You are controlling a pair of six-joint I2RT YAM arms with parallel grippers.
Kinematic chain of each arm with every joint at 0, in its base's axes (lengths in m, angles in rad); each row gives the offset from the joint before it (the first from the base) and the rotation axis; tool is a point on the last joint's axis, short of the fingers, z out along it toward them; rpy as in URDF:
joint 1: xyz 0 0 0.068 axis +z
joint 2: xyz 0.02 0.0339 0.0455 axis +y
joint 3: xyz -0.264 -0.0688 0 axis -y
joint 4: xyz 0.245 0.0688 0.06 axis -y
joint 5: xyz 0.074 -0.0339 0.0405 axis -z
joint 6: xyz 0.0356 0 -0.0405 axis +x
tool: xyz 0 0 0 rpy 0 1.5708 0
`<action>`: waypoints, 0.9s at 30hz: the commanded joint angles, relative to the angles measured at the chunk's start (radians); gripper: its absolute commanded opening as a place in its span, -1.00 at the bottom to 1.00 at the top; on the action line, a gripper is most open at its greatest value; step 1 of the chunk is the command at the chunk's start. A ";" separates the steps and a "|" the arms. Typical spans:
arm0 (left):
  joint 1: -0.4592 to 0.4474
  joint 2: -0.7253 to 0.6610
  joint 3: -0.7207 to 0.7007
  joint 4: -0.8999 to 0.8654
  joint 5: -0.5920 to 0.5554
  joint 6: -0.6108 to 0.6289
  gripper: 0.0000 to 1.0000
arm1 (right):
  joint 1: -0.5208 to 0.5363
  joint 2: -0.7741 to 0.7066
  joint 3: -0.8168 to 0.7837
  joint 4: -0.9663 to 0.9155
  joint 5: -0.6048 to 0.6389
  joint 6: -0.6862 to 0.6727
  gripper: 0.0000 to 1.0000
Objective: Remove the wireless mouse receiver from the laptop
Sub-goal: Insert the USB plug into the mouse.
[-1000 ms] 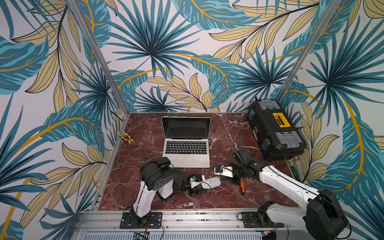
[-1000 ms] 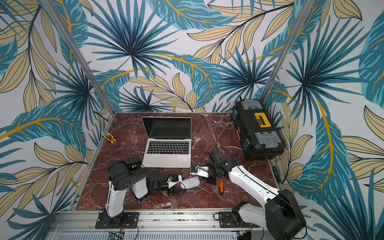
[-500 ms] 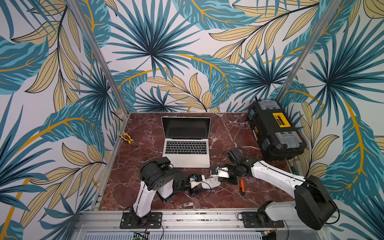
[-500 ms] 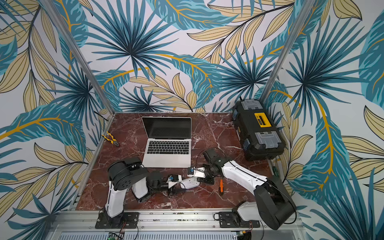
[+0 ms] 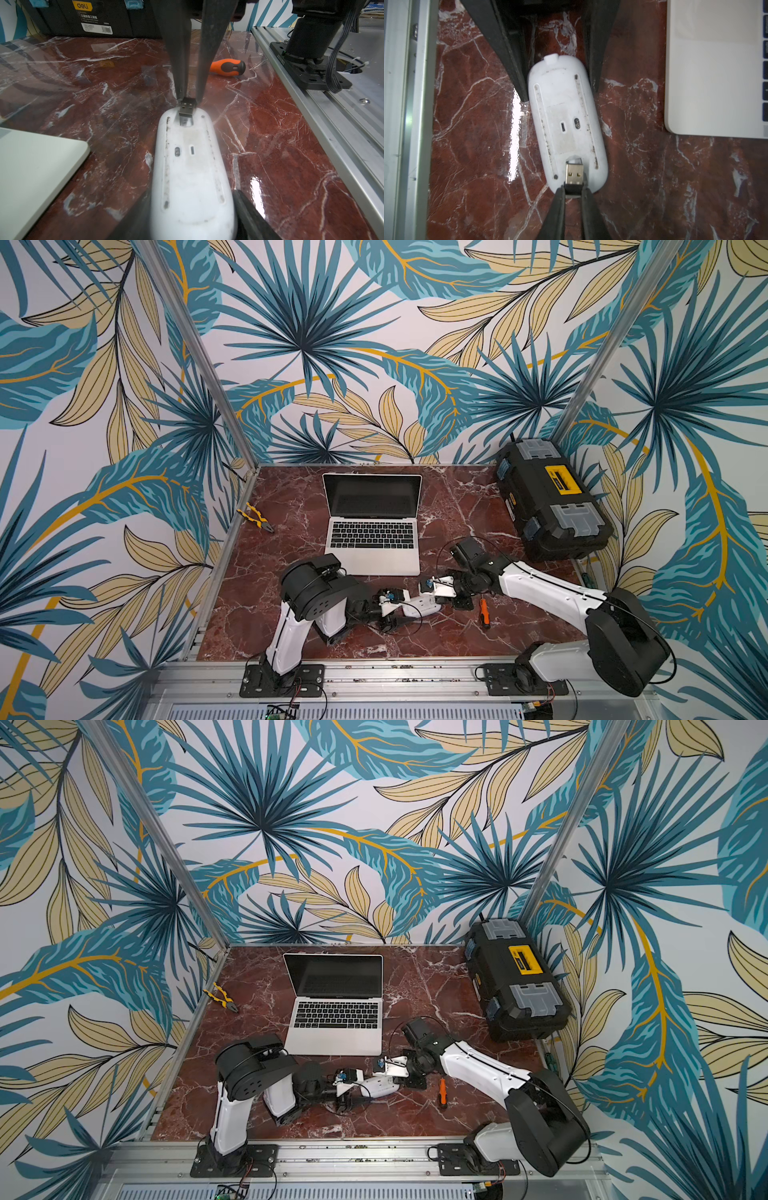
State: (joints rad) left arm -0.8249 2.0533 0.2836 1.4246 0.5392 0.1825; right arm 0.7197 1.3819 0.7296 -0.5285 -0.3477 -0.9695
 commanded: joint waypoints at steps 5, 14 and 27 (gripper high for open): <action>0.010 0.024 -0.004 -0.015 -0.001 -0.011 0.09 | 0.014 0.027 -0.002 0.000 0.021 -0.014 -0.71; 0.010 0.021 -0.003 -0.016 -0.004 -0.012 0.10 | 0.018 0.040 0.001 0.019 0.033 -0.010 -0.63; 0.012 0.021 -0.004 -0.015 -0.001 -0.013 0.10 | 0.023 0.042 0.006 0.035 0.070 -0.012 -0.50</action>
State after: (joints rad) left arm -0.8204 2.0533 0.2840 1.4258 0.5388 0.1749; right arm 0.7361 1.4097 0.7296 -0.4988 -0.2943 -0.9730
